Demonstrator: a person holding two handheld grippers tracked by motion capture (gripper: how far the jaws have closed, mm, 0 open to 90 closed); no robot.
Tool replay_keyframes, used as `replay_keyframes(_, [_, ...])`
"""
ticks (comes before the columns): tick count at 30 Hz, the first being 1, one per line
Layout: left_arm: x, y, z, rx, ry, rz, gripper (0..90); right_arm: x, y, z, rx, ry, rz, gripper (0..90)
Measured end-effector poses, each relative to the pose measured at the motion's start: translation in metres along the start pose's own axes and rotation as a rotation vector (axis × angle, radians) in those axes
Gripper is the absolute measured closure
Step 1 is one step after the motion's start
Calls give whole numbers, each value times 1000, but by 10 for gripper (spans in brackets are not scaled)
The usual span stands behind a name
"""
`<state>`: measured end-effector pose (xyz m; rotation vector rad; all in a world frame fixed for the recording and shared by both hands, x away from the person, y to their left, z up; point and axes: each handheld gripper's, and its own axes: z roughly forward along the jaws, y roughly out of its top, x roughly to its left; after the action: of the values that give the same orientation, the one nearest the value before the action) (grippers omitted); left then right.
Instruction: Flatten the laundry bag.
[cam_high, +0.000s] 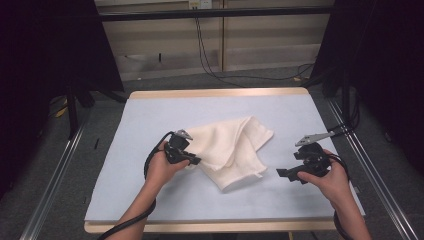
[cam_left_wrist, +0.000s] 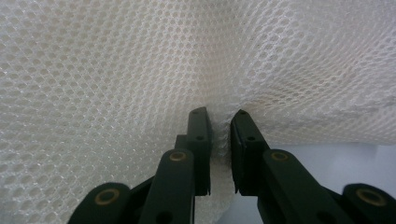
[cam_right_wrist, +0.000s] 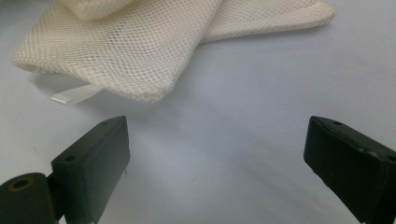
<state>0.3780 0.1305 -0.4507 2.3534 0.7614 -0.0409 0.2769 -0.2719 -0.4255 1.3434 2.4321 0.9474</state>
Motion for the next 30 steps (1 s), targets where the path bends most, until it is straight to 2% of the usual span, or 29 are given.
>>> replay_keyframes(2, [4,3,-7,12,-12,18,802,0,0,0,-2,1,-4,64])
replay_keyframes(3, [4,5,-10,4,-14,-3,804,0,0,1,-4,6,-2,64])
replay_keyframes(4, [5,6,-12,7,-18,0,804,0,0,1,-4,6,-2,64])
replay_keyframes(5, [4,8,-13,-26,-24,-32,804,0,0,1,-2,6,2,64])
replay_keyframes(6, [5,9,-15,-38,-30,-46,804,0,0,1,-2,6,2,64])
replay_keyframes(7, [6,11,-18,-40,-34,-53,805,0,0,1,-2,6,3,64])
replay_keyframes(8, [8,13,-20,-24,-34,-38,805,0,0,1,-2,6,3,64])
replay_keyframes(10, [10,16,-24,-40,-45,-65,804,0,0,1,-2,8,1,64])
replay_keyframes(11, [13,17,-26,-29,-42,-56,804,0,0,1,-3,9,1,64])
replay_keyframes(14, [17,20,-31,-67,-70,-99,804,0,0,0,0,10,1,64])
replay_keyframes(15, [20,21,-34,-45,-67,-80,804,0,0,1,1,11,1,64])
replay_keyframes(16, [22,22,-34,-68,-74,-97,804,0,0,1,1,11,2,64])
replay_keyframes(17, [24,23,-37,-65,-75,-104,803,1,0,1,6,7,5,64])
replay_keyframes(20, [29,26,-42,-96,-89,-149,802,0,0,1,11,3,6,64])
replay_keyframes(24, [38,31,-49,-106,-85,-167,799,0,0,1,1,13,3,64])
replay_keyframes(25, [38,33,-50,-116,-83,-188,799,0,0,1,0,14,0,64])
replay_keyframes(26, [41,34,-52,-111,-86,-177,798,0,1,1,-2,16,-2,64])
replay_keyframes(27, [42,36,-53,-122,-82,-192,796,0,1,1,-2,18,-1,64])
replay_keyframes(28, [44,36,-54,-114,-83,-181,795,1,1,1,1,15,4,64])
replay_keyframes(30, [48,39,-55,-128,-90,-201,792,1,0,2,0,19,0,64])
